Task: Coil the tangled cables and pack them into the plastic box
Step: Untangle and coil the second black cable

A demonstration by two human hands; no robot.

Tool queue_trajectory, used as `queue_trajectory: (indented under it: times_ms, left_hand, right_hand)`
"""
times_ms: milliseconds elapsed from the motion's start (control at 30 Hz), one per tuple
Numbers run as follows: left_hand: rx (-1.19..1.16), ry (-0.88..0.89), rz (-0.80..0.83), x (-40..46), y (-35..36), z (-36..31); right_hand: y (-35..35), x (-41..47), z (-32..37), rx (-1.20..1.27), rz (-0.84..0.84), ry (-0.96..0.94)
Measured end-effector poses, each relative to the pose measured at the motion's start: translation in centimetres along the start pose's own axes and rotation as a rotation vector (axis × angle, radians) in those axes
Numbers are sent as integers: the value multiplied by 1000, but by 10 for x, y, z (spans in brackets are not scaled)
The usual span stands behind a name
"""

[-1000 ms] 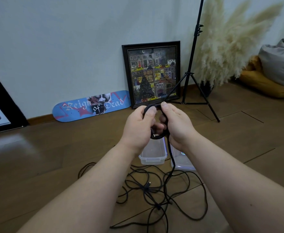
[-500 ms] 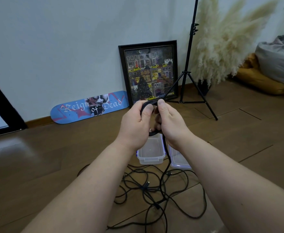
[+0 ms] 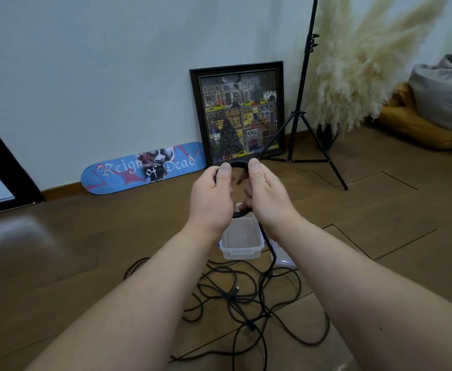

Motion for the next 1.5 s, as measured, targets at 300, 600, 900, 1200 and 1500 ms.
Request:
queue_trajectory:
  times_ms: [300,600,900,1200,1500]
  left_hand:
    - [-304,-239,281,-18,7,-12]
    - [-117,-2,-19,9,-32,-19]
    - [-58,8,-153,22,-49,-12]
    - [-516,-235,-557,42,-100,13]
    - [-18,-20,-190,39,-66,13]
  right_hand:
    - [-6,4,-3,44,-23,12]
    - [-24,-14,-27,-404,436,222]
    - [-58,2,-20,-482,23,101]
    - [-48,1,-27,-349,149,53]
    - [16,-24,21,-1123,691,-347]
Point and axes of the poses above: each hand's wrist, its own x-axis towards the middle knuckle, its own y-axis out of the palm, z = x × y, the point moved 5 cm from there along x, towards the middle knuckle, and after that the axes turned 6 degrees about -z, right-handed, at the moved point
